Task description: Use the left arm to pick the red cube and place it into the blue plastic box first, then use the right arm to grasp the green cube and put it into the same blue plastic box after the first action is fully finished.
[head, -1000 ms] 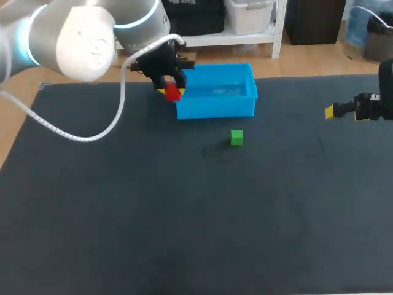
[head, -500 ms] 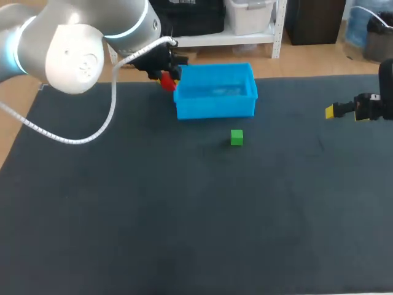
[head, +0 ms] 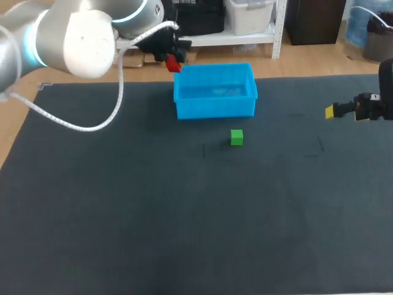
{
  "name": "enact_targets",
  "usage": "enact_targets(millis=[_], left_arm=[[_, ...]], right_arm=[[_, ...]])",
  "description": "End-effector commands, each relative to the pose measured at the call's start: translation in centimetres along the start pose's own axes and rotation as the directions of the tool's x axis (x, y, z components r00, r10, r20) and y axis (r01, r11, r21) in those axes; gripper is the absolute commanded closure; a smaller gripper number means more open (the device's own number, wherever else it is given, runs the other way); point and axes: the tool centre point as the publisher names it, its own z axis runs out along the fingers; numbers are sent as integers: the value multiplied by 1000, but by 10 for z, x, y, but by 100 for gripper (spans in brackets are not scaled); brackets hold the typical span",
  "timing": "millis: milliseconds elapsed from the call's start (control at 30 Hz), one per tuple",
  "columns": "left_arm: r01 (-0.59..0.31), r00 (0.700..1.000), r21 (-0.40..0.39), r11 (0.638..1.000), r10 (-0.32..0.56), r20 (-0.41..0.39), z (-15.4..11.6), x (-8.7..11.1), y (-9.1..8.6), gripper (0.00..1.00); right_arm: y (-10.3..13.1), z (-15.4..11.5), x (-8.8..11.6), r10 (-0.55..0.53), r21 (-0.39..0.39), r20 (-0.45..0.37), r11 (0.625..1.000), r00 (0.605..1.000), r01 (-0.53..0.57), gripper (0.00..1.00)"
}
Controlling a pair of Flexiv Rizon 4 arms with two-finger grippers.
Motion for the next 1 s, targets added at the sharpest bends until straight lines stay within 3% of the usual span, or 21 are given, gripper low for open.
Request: enact_targets(millis=[33,367,700,1000], left_arm=[[-1,1000,9,1000,1,-29,30,-28,-3,100],[38,998,28,999,-37,-46,68,-41,-6,100],[59,994,29,998,-56,-93,100,-31,0,100],[67,992,33,997,-63,-109,113,-25,-3,100]], right_arm=[[0,0,0,-1,-2,-1,1000,1000,1,0],[0,0,0,-1,-2,-1,1000,1000,1,0],[0,0,0,-1,-2,-1,1000,1000,1,0],[0,0,0,-1,-2,-1,1000,1000,1,0]])
